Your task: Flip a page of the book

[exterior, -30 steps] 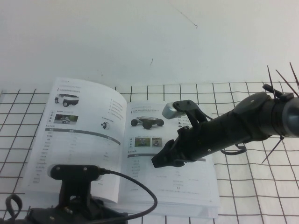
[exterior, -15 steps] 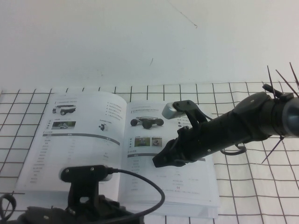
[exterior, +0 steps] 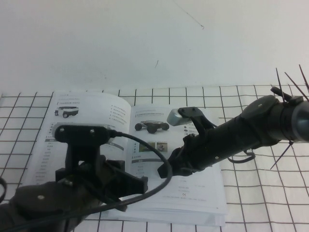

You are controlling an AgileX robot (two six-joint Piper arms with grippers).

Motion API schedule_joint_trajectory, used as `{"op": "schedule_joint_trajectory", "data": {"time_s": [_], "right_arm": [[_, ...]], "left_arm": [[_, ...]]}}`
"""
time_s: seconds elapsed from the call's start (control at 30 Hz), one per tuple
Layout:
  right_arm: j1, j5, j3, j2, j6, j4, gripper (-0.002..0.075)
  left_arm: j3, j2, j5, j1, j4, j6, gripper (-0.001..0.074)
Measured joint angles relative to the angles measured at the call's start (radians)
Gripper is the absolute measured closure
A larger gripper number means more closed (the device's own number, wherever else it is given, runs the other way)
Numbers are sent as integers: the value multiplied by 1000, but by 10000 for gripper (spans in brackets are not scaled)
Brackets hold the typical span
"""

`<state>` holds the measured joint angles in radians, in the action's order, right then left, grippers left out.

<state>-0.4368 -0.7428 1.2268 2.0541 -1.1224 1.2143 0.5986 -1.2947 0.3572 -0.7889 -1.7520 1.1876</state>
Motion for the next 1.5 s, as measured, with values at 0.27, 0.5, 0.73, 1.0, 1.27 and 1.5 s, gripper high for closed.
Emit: {"op": "schedule_joint_trajectory", "data": {"time_s": [0.27, 0.5, 0.73, 1.0, 1.27, 1.5], "right_arm": [[0, -4, 0, 0, 38, -17, 652], [0, -4, 0, 0, 58, -27, 652], [0, 0, 0, -10, 58, -31, 652], [13, 35, 0, -235, 66, -148, 652], [44, -124, 0, -589, 258, -470, 702], [44, -412, -20, -790, 462, -747, 723]], "left_arm": [[29, -241, 64, -2, -6, 104, 737], [32, -330, 21, -2, -4, 56, 737], [36, -297, -3, -2, -3, 28, 738], [36, 43, -31, -2, -6, 75, 737], [31, 441, -436, -2, 3, 156, 737], [31, 529, -810, -2, 279, -159, 737]]}}
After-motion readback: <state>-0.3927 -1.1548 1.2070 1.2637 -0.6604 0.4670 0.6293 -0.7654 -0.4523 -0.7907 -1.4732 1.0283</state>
